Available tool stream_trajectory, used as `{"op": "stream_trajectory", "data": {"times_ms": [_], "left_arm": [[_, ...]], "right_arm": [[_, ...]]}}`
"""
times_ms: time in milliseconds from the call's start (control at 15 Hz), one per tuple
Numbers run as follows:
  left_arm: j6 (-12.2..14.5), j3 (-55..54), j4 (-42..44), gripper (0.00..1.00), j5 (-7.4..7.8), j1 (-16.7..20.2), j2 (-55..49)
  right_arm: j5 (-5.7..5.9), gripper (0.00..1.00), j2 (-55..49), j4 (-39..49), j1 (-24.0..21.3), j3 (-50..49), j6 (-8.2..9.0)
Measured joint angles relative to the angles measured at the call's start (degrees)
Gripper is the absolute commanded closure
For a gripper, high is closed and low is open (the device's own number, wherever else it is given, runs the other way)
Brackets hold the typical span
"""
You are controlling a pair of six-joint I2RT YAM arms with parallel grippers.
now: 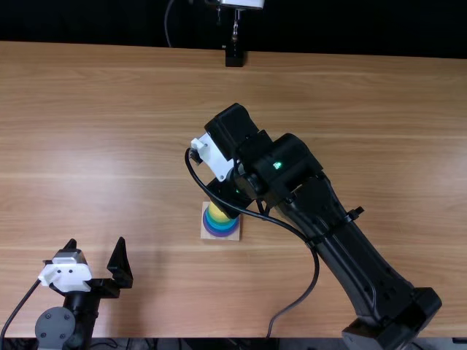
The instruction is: Build the Hanoi tower: stack the rings onto the peg from bottom to top in this color order: purple, dark blue, light blue, dark green, light green, yellow, orange.
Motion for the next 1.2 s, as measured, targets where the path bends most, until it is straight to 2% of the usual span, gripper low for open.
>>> {"op": "stream_trajectory", "data": {"times_ms": [800, 867, 933, 1000, 1200], "left_arm": [[0.0, 0.0, 0.0, 0.00, 0.00, 0.0, 0.0], [0.0, 0.0, 0.0, 0.00, -0.02, 0.0, 0.0], [0.0, 0.0, 0.0, 0.00, 0.00, 0.0, 0.0], [0.0, 0.0, 0.0, 0.00, 0.00, 0.0, 0.0], [0.0, 0.0, 0.0, 0.00, 0.00, 0.0, 0.0]], "right_arm": [[-0.02, 0.99, 3.1, 0.6, 0.0, 0.1, 0.07], [0.00, 0.78, 3.5, 0.4, 0.0, 0.1, 0.07], [0.02, 0.34, 3.8, 0.3, 0.0, 0.1, 0.17], [0.04, 0.00, 4.0, 0.3, 0.0, 0.1, 0.31], [0.09, 0.00, 4.1, 0.4, 0.0, 0.1, 1.09]]}}
